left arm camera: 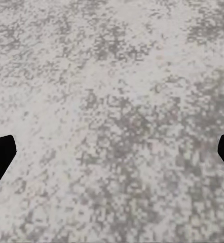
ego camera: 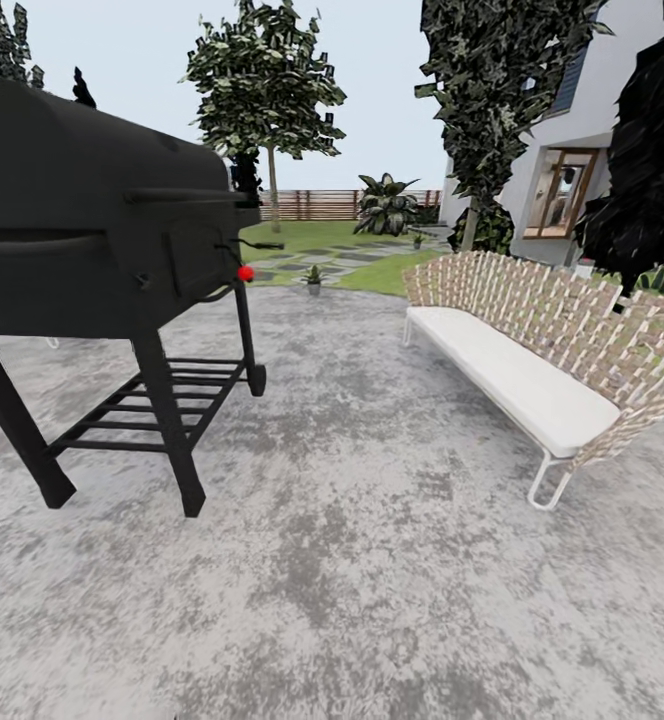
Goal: Pick up the pesticide atomizer in the garden and spray insectifuge to fully cover both potted plants in the garden.
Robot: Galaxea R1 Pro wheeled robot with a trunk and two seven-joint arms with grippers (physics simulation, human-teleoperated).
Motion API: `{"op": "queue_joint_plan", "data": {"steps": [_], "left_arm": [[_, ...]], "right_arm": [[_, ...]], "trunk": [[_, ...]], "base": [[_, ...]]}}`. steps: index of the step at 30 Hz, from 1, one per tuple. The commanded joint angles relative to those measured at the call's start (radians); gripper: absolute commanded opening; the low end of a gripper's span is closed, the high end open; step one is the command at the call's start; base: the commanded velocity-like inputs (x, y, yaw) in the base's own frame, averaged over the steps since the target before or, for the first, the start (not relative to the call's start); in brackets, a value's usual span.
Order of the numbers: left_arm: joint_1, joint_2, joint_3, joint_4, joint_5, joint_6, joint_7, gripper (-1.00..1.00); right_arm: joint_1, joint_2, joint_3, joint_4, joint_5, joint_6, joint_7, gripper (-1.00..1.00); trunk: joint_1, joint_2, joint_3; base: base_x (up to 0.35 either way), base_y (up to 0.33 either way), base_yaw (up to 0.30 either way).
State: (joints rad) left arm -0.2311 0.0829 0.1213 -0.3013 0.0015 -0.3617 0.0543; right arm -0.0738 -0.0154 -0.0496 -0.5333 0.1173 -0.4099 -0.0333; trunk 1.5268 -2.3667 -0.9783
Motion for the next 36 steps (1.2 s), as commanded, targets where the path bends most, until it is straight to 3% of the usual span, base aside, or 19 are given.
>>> {"op": "queue_joint_plan", "data": {"steps": [1,36], "left_arm": [[0.000,0.000,0.000,0.001,0.000,-0.003,0.002,1.00],[0.000,-0.001,0.000,0.001,0.002,-0.003,0.002,1.00]], "right_arm": [[-0.001,0.001,-0.003,0.001,0.011,-0.003,-0.003,1.00],[-0.001,0.002,0.001,0.002,0.013,-0.003,-0.003,1.00]], "trunk": [[0.000,0.000,-0.001],[0.000,0.000,-0.001]], "base": [[0.293,-0.199,-0.005],[0.285,-0.207,0.000]]}}
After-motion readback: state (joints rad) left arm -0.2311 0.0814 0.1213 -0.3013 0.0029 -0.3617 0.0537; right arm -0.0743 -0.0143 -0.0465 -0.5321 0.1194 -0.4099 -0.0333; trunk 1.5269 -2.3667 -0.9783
